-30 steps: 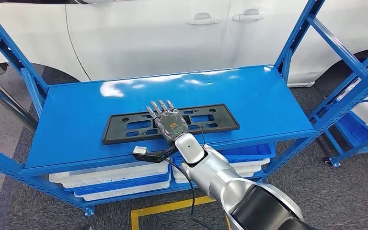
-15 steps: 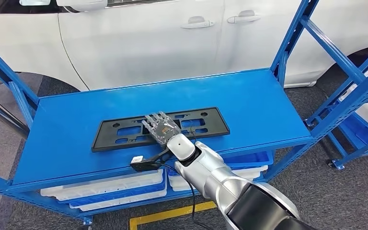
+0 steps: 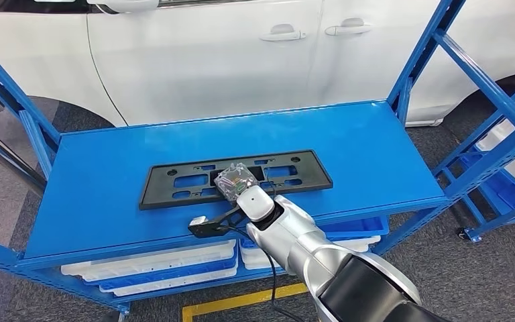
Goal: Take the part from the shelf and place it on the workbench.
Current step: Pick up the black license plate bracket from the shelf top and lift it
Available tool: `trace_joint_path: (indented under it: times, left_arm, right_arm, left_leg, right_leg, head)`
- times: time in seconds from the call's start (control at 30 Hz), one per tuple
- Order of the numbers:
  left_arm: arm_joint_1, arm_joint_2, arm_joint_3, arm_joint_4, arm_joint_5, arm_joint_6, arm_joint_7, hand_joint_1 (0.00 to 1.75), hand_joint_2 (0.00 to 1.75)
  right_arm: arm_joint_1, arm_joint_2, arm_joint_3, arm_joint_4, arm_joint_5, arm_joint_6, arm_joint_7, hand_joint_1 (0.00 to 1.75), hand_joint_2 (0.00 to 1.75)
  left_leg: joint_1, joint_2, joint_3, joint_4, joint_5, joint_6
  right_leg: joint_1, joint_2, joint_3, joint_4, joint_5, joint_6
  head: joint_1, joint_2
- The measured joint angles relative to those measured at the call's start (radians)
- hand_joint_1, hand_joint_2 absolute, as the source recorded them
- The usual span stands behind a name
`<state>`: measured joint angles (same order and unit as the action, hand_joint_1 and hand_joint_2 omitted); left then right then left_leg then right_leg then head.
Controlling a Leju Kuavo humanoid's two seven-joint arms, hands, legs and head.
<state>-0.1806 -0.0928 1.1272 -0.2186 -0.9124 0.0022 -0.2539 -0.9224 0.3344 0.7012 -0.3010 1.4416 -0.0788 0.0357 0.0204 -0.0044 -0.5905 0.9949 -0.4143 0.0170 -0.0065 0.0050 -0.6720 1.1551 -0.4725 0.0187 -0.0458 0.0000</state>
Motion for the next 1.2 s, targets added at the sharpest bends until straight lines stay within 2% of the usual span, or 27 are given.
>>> trace_joint_path:
  times: [0.03, 0.07, 0.1, 0.2, 0.23, 0.27, 0.37, 0.4, 0.43, 0.47, 0.5, 0.57, 0.6, 0.7, 0.73, 0.8, 0.87, 0.9, 0.93, 0.97, 1.03, 1.07, 1.1, 1.13, 1.2]
  left_arm:
    - [-0.001, -0.001, 0.000, 0.000, 0.000, -0.003, -0.004, 0.00, 0.00]
    - [-0.003, -0.002, 0.000, 0.000, 0.000, -0.005, -0.008, 0.00, 0.00]
    - [-0.004, -0.002, 0.000, 0.000, 0.000, -0.006, -0.012, 0.00, 0.00]
    - [-0.004, -0.002, 0.000, 0.000, 0.001, -0.009, -0.029, 0.00, 0.00]
    - [-0.005, -0.002, 0.000, 0.000, 0.001, -0.009, -0.038, 0.00, 0.00]
    - [-0.005, -0.002, 0.000, 0.000, 0.001, -0.009, -0.049, 0.00, 0.00]
    - [-0.003, -0.002, -0.001, 0.000, 0.000, -0.012, -0.093, 0.00, 0.00]
    - [-0.002, -0.002, -0.002, 0.000, 0.000, -0.016, -0.107, 0.00, 0.00]
    - [-0.001, -0.001, -0.003, 0.000, 0.000, -0.019, -0.120, 0.00, 0.00]
    - [-0.002, -0.001, -0.003, 0.000, 0.001, -0.023, -0.129, 0.00, 0.00]
    - [-0.002, 0.000, -0.004, 0.000, 0.002, -0.025, -0.136, 0.00, 0.00]
    - [-0.004, 0.002, -0.004, 0.000, 0.006, -0.027, -0.143, 0.00, 0.00]
    - [-0.005, 0.002, -0.005, 0.000, 0.008, -0.028, -0.145, 0.00, 0.00]
    - [-0.005, 0.002, -0.006, 0.000, 0.010, -0.029, -0.146, 0.00, 0.00]
    - [-0.005, 0.002, -0.006, 0.000, 0.010, -0.029, -0.146, 0.00, 0.00]
    - [-0.007, 0.002, -0.006, 0.000, 0.011, -0.030, -0.147, 0.00, 0.00]
    - [-0.009, 0.002, -0.006, 0.000, 0.010, -0.030, -0.145, 0.00, 0.00]
    - [-0.009, 0.002, -0.007, 0.000, 0.010, -0.030, -0.141, 0.00, 0.00]
    - [-0.008, 0.002, -0.007, 0.000, 0.009, -0.032, -0.136, 0.00, 0.00]
    - [-0.008, 0.001, -0.008, 0.000, 0.009, -0.035, -0.131, 0.00, 0.00]
    - [-0.009, 0.001, -0.009, 0.000, 0.012, -0.050, -0.131, 0.00, 0.00]
    - [-0.009, 0.001, -0.009, 0.000, 0.020, -0.062, -0.138, 0.00, 0.00]
    - [-0.009, 0.001, -0.008, 0.000, 0.033, -0.076, -0.148, 0.00, 0.00]
    - [-0.008, 0.001, -0.006, 0.000, 0.049, -0.090, -0.161, 0.00, 0.00]
    - [-0.001, 0.002, 0.001, 0.000, 0.082, -0.112, -0.184, 0.00, 0.00]
  right_arm:
    - [-0.003, 0.000, 0.000, 0.000, 0.000, 0.000, 0.002, 1.75, 1.75]
    - [-0.005, 0.000, 0.000, 0.000, 0.000, 0.000, 0.003, 1.75, 1.75]
    - [-0.007, 0.000, 0.000, 0.000, 0.000, 0.000, 0.005, 1.75, 1.75]
    - [-0.009, 0.000, 0.000, -0.001, 0.000, -0.006, 0.008, 1.75, 1.75]
    - [-0.010, 0.000, 0.000, -0.001, 0.000, -0.009, 0.008, 1.75, 1.75]
    - [-0.011, 0.000, 0.000, -0.002, -0.001, -0.011, 0.009, 1.75, 1.75]
    - [-0.009, 0.000, 0.000, -0.002, -0.005, -0.016, 0.010, 1.75, 1.75]
    - [-0.009, 0.000, -0.001, -0.002, -0.006, -0.018, 0.009, 1.75, 1.75]
    - [-0.008, 0.000, -0.001, -0.002, -0.007, -0.020, 0.009, 1.75, 1.75]
    - [-0.009, 0.000, -0.003, -0.002, -0.008, -0.023, 0.008, 1.75, 1.75]
    - [-0.009, 0.000, -0.005, -0.002, -0.010, -0.026, 0.007, 1.75, 1.75]
    - [-0.010, 0.000, -0.009, -0.002, -0.011, -0.030, 0.005, 1.75, 1.75]
    - [-0.011, -0.001, -0.012, -0.002, -0.012, -0.031, 0.005, 1.75, 1.75]
    - [-0.013, -0.001, -0.017, -0.002, -0.013, -0.032, 0.005, 1.75, 1.75]
    - [-0.014, -0.001, -0.019, -0.002, -0.014, -0.032, 0.005, 1.75, 1.75]
    - [-0.016, -0.003, -0.021, -0.002, -0.014, -0.032, 0.004, 1.75, 1.75]
    - [-0.015, -0.004, -0.023, -0.002, -0.018, -0.036, 0.002, 1.75, 1.75]
    - [-0.014, -0.005, -0.025, -0.002, -0.024, -0.041, -0.001, 1.75, 1.75]
    - [-0.014, -0.006, -0.029, -0.002, -0.036, -0.053, -0.009, 1.75, 1.75]
    - [-0.014, -0.008, -0.036, -0.004, -0.054, -0.069, -0.021, 1.75, 1.75]
    - [-0.019, -0.010, -0.060, -0.017, -0.113, -0.126, -0.071, 1.75, 1.75]
    - [-0.020, -0.011, -0.080, -0.033, -0.164, -0.173, -0.118, 1.75, 1.75]
    - [-0.017, -0.015, -0.107, -0.064, -0.244, -0.232, -0.194, 1.75, 1.75]
    - [-0.007, -0.021, -0.141, -0.117, -0.355, -0.289, -0.294, 1.75, 1.75]
    - [0.048, -0.042, -0.223, -0.318, -0.699, -0.323, -0.524, 1.75, 1.75]
  left_leg:
    - [-0.002, -0.001, 0.001, 0.001, -0.002, -0.003]
    - [-0.003, -0.002, 0.002, 0.002, -0.003, -0.007]
    - [-0.005, -0.002, 0.002, 0.002, -0.004, -0.013]
    - [-0.003, -0.001, 0.003, 0.003, -0.009, -0.031]
    - [-0.001, -0.001, -0.003, 0.019, -0.021, -0.036]
    - [-0.001, 0.000, -0.018, 0.055, -0.045, -0.039]
    - [0.001, 0.000, -0.108, 0.249, -0.135, -0.046]
    - [0.001, 0.000, -0.127, 0.287, -0.142, -0.048]
    - [0.001, 0.000, -0.128, 0.286, -0.129, -0.049]
    - [0.001, 0.000, -0.112, 0.250, -0.101, -0.048]
    - [0.001, 0.001, -0.079, 0.180, -0.063, -0.046]
    - [-0.001, 0.001, -0.020, 0.061, -0.022, -0.039]
    - [-0.003, 0.000, -0.004, 0.028, -0.015, -0.034]
    - [-0.003, -0.001, -0.003, 0.019, -0.016, -0.017]
    - [-0.001, 0.000, -0.002, 0.016, -0.014, -0.011]
    - [0.001, 0.002, 0.000, 0.012, -0.012, -0.002]
    - [0.001, 0.002, -0.001, 0.012, -0.013, 0.001]
    - [0.001, 0.002, -0.001, 0.013, -0.013, 0.001]
    - [0.002, 0.001, -0.001, 0.013, -0.014, 0.000]
    - [0.002, 0.000, 0.000, 0.013, -0.014, -0.001]
    - [0.001, -0.001, 0.002, 0.015, -0.018, -0.006]
    - [0.000, -0.002, 0.001, 0.017, -0.019, -0.010]
    - [-0.001, -0.001, -0.001, 0.018, -0.020, -0.015]
    - [-0.002, -0.001, -0.003, 0.018, -0.021, -0.021]
    - [0.000, -0.003, -0.005, 0.017, -0.023, -0.032]
  right_leg:
    - [0.002, 0.000, 0.035, -0.074, 0.029, -0.005]
    - [0.005, 0.000, 0.059, -0.125, 0.046, -0.009]
    - [0.008, 0.000, 0.071, -0.151, 0.051, -0.014]
    - [0.009, 0.000, 0.076, -0.163, 0.053, -0.030]
    - [0.008, 0.000, 0.079, -0.167, 0.055, -0.036]
    - [0.005, -0.001, 0.082, -0.172, 0.057, -0.042]
    - [0.008, -0.003, 0.083, -0.172, 0.055, -0.050]
    - [0.010, -0.002, 0.083, -0.170, 0.054, -0.051]
    - [0.010, -0.002, 0.083, -0.168, 0.052, -0.051]
    - [0.010, -0.001, 0.084, -0.165, 0.050, -0.050]
    - [0.010, 0.000, 0.085, -0.161, 0.046, -0.048]
    - [0.014, 0.002, 0.083, -0.150, 0.038, -0.040]
    - [0.015, 0.003, 0.081, -0.146, 0.036, -0.035]
    - [0.015, 0.004, 0.077, -0.142, 0.033, -0.021]
    - [0.014, 0.003, 0.071, -0.129, 0.023, -0.016]
    - [0.009, 0.002, 0.033, -0.046, -0.026, -0.004]
    - [0.004, 0.001, -0.035, 0.091, -0.084, 0.003]
    - [0.001, 0.000, -0.060, 0.138, -0.094, 0.006]
    - [-0.002, 0.000, -0.069, 0.148, -0.084, 0.007]
    - [-0.004, 0.000, -0.058, 0.118, -0.057, 0.006]
    - [-0.006, 0.000, 0.003, -0.020, 0.016, 0.001]
    - [-0.004, 0.000, 0.028, -0.082, 0.040, -0.002]
    - [-0.002, 0.001, 0.044, -0.120, 0.051, -0.006]
    - [0.002, 0.001, 0.047, -0.134, 0.051, -0.009]
    - [0.004, -0.001, 0.048, -0.140, 0.051, -0.019]
  head:
    - [0.000, 0.000]
    - [0.000, 0.000]
    - [0.000, 0.000]
    - [0.000, 0.000]
    - [0.000, 0.000]
    - [0.000, 0.000]
    - [0.000, 0.000]
    - [0.000, 0.000]
    - [0.000, 0.000]
    - [0.000, 0.000]
    - [0.000, 0.000]
    - [0.000, 0.000]
    - [0.000, 0.000]
    - [0.000, 0.000]
    - [0.000, 0.000]
    - [0.000, 0.000]
    - [0.000, 0.000]
    - [0.000, 0.000]
    - [0.000, 0.000]
    - [0.000, 0.000]
    - [0.000, 0.000]
    - [0.000, 0.000]
    - [0.000, 0.000]
    - [0.000, 0.000]
    - [0.000, 0.000]
